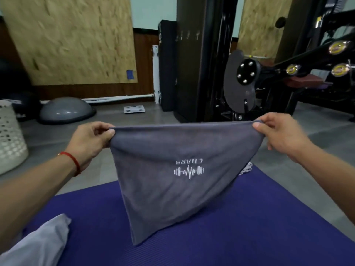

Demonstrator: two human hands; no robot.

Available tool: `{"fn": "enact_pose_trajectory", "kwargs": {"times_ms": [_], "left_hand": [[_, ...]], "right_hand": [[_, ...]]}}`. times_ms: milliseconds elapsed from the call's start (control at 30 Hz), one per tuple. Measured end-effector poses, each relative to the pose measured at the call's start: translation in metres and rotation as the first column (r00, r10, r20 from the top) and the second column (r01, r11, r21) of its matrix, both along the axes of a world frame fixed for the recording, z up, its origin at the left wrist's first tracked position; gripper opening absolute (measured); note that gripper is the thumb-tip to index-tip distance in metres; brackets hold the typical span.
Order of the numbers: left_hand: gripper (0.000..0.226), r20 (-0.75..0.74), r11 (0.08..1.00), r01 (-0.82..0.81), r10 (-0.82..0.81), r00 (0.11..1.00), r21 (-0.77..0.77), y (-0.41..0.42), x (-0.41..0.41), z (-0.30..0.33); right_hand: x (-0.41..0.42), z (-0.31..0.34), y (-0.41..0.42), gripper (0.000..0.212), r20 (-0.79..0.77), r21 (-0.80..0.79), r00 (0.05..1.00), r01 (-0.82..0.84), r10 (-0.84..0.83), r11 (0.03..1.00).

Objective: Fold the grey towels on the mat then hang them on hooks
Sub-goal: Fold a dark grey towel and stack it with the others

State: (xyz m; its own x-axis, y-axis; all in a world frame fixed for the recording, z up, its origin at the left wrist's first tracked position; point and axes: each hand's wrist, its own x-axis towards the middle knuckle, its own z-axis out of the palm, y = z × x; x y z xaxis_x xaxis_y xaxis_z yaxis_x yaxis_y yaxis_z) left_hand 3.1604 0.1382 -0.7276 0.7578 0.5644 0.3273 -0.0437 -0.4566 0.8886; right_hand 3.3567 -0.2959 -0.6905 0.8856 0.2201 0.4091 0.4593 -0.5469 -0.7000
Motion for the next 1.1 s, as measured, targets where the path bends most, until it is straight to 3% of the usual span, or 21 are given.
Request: {"fn": "enact_pose_trajectory", "kwargs": {"times_ms": [133, 200, 367, 467, 600, 667, 733, 867, 967, 1033, 1100], "left_hand": [[0.013, -0.055, 0.990, -0.118, 0.122, 0.991, 0.076, 0.009, -0.021, 0.004], [0.017, -0.077, 0.974, -0.205, 0.213, 0.974, 0.094, 0.015, -0.025, 0.002], [0.018, -0.080, 0.911, -0.274, 0.262, 0.962, -0.309, 0.026, -0.008, -0.016], [0.017, -0.025, 0.873, -0.306, 0.321, 0.947, -0.381, 0.027, 0.011, -0.017], [0.026, 0.133, 0.918, -0.293, 0.337, 0.932, -0.269, 0.035, 0.012, 0.006], [0.024, 0.180, 0.959, -0.247, 0.270, 0.946, -0.141, 0.037, -0.001, 0.006], [0.020, 0.217, 0.980, -0.158, 0.181, 0.959, -0.120, 0.034, -0.021, -0.011], [0.021, 0.068, 0.983, -0.069, 0.081, 0.994, -0.171, 0.008, -0.070, -0.096], [0.020, -0.168, 0.989, -0.042, 0.018, 0.986, -0.144, -0.014, -0.118, -0.183], [0.023, -0.394, 0.999, 0.019, -0.038, 0.918, -0.051, -0.027, -0.150, -0.241], [0.023, -0.611, 0.987, 0.157, -0.096, 0.786, 0.046, -0.040, -0.179, -0.290]], "right_hand": [[0.004, -0.004, 0.030, 0.009, -0.026, -0.064, 0.999, -0.033, 0.031, 0.997], [0.014, -0.014, 0.049, 0.009, -0.109, 0.046, 0.989, -0.099, 0.104, 0.994], [0.046, -0.060, 0.107, 0.013, -0.252, 0.366, 0.943, -0.115, 0.217, 0.924], [0.057, -0.074, 0.135, 0.008, -0.235, 0.465, 0.954, -0.055, 0.184, 0.884], [0.061, -0.050, 0.145, 0.004, -0.104, 0.586, 0.971, -0.117, 0.218, 0.802], [0.056, -0.044, 0.136, 0.006, -0.061, 0.622, 0.966, -0.160, 0.251, 0.766], [0.047, -0.053, 0.120, 0.015, -0.047, 0.610, 0.960, -0.190, 0.275, 0.769], [0.014, -0.138, 0.078, 0.010, -0.143, 0.465, 0.938, -0.219, 0.317, 0.858], [-0.013, -0.231, 0.033, 0.002, -0.239, 0.146, 0.899, -0.341, 0.368, 0.929], [-0.031, -0.280, 0.000, 0.015, -0.337, -0.125, 0.872, -0.416, 0.355, 0.901], [-0.046, -0.313, -0.025, 0.026, -0.439, -0.319, 0.819, -0.526, 0.369, 0.788]]}}
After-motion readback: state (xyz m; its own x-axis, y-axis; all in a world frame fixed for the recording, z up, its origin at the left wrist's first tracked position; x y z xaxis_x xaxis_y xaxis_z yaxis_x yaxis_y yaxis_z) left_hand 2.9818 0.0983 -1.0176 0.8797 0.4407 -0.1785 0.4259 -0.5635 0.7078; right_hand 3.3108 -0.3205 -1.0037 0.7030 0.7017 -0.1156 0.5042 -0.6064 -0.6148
